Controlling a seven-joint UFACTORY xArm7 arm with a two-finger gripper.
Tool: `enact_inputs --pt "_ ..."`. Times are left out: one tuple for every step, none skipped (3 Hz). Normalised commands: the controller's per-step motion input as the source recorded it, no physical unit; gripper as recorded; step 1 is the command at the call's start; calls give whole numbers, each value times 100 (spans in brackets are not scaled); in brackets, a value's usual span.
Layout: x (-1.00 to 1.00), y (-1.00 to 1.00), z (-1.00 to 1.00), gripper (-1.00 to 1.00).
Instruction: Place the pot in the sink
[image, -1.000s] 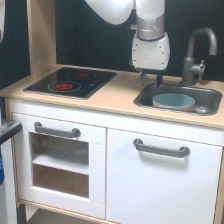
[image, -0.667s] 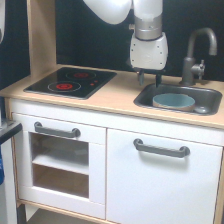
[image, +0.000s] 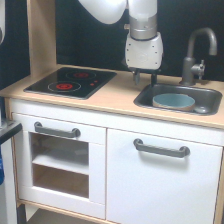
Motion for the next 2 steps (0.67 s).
enact_inputs --pt "-33 -7 54 100" --pt "-35 -5 51 100"
